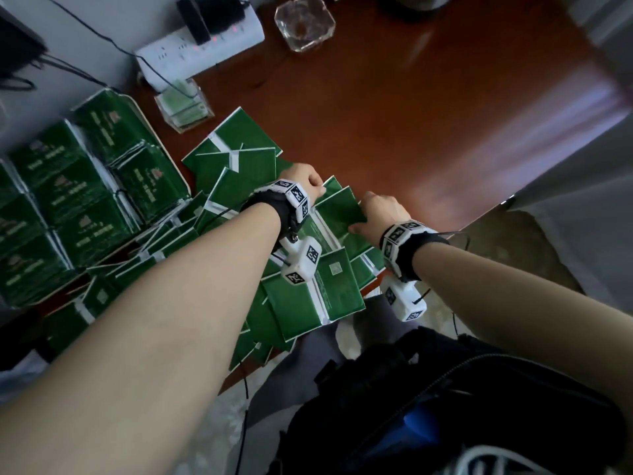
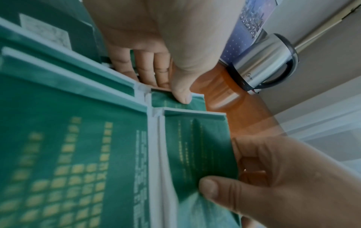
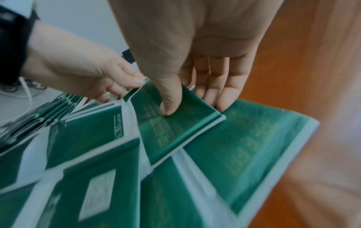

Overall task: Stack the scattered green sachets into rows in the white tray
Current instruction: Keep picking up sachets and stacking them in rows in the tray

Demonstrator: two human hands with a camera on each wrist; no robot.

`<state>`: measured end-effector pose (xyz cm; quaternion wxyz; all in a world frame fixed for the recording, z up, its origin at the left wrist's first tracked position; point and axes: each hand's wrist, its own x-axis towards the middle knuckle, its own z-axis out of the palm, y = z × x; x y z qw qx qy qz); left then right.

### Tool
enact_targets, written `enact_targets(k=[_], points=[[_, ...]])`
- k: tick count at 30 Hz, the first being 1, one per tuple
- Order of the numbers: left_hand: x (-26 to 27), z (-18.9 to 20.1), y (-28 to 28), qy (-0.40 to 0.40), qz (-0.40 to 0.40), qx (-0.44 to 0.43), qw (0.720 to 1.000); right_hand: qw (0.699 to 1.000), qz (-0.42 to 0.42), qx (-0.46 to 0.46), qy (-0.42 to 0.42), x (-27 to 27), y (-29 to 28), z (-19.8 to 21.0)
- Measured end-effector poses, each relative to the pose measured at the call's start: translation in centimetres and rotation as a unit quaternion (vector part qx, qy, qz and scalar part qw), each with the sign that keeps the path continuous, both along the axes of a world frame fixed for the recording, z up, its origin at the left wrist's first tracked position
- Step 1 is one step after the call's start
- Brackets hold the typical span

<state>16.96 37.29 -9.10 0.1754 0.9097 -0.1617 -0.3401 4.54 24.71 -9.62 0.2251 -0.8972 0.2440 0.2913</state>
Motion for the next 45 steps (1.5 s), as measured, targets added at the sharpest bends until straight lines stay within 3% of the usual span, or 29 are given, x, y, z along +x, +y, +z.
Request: enact_targets(k=[4, 8, 17, 22, 24, 29, 34, 37, 39, 45], points=[[1.7, 0.1, -1.0, -0.016, 0.036, -0.001, 0.999, 1.0, -0.015, 0.008, -0.014, 1.9, -3.2, 0.3], [4.1, -0.4, -2.4, -0.028, 0.134, -0.022, 0.99, 1.0, -0.005, -0.004, -0.01, 5.0, -8.5, 0.6], [7.5, -0.6, -7.1, -0.011, 0.267, -0.061, 0.962, 0.994, 0.098, -0.035, -0.025, 12.6, -21.0, 2.1], [8.3, 0.6, -10.5, -0.007, 0.358, -0.127, 0.925, 0.979, 0.178, -0.078, -0.067, 15.6, -25.2, 4.5], [8.1, 1.0, -11.5, -0.018, 0.362, -0.128, 0.923, 0.971, 0.207, -0.097, -0.077, 16.1, -26.0, 5.4], [5.3, 2.0, -13.1, -0.002, 0.332, -0.14, 0.933, 0.949, 0.292, -0.109, -0.051, 15.2, -26.3, 5.4], [1.3, 1.8, -14.2, -0.042, 0.306, -0.136, 0.941, 0.924, 0.373, -0.068, -0.045, 11.7, -26.1, 1.9], [-1.3, 0.2, -14.6, -0.086, 0.105, 0.001, 0.991, 0.906, 0.417, -0.07, -0.03, 9.4, -26.1, -0.1], [-3.7, -0.7, -15.1, -0.08, -0.022, 0.086, 0.993, 0.901, 0.427, -0.068, -0.042, 7.3, -26.5, -1.2], [-12.5, -2.4, -17.1, -0.131, -0.076, 0.128, 0.98, 0.892, 0.43, -0.077, -0.114, -1.1, -27.7, -3.2]])
